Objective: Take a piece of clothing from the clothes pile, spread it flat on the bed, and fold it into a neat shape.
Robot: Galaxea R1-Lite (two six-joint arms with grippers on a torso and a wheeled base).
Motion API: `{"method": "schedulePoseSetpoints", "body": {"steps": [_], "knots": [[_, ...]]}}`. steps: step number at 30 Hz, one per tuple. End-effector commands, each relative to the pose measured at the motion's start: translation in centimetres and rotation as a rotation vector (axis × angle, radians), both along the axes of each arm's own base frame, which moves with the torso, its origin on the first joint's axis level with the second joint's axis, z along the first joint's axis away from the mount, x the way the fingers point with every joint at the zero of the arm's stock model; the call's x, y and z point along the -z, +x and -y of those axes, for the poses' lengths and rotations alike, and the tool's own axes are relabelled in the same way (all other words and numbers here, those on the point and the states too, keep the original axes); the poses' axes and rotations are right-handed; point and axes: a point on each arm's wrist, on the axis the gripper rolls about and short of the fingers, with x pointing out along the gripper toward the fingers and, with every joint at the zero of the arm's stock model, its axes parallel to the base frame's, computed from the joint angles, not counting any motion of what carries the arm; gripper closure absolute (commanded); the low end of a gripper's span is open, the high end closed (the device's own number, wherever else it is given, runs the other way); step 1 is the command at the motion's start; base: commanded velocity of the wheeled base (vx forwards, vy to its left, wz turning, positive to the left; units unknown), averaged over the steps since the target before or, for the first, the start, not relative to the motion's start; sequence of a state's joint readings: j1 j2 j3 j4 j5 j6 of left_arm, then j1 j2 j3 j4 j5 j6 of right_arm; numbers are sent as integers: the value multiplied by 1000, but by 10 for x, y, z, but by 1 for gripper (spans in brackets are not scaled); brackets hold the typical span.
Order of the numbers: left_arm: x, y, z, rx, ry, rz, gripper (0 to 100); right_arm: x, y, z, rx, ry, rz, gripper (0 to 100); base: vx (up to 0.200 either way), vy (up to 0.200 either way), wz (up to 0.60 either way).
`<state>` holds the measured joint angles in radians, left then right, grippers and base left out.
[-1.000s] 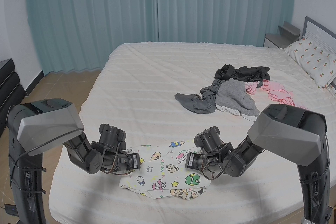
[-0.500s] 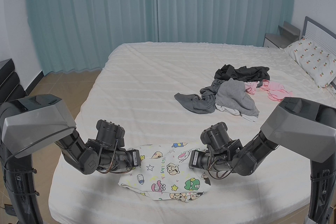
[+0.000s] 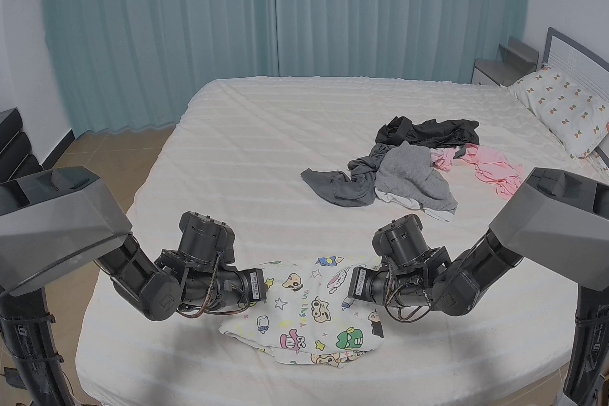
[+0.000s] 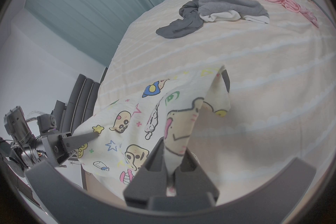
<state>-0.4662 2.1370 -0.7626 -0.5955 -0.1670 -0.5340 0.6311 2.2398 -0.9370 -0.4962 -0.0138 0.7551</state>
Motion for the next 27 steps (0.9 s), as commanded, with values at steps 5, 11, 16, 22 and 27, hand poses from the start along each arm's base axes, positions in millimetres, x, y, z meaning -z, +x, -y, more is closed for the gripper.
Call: {"method": "schedulePoseSetpoints", "body": {"steps": [5,11,16,22,27], "knots": [[-8,-8,9,24,-16,12,100,-14,-7,7,3,10,15,100,0,-200,0],[-9,-12,18,39,-32,3,100,-21,-9,17,20,12,17,100,0,-200,0],[-9,-15,24,55,-35,0,100,-22,-11,22,26,2,-2,100,0,-200,0],[-8,-15,29,53,-47,-7,100,-24,-11,25,36,1,-1,100,0,-200,0],[-6,-15,29,49,-48,-12,100,-23,-11,25,35,-4,-7,100,0,-200,0]]}}
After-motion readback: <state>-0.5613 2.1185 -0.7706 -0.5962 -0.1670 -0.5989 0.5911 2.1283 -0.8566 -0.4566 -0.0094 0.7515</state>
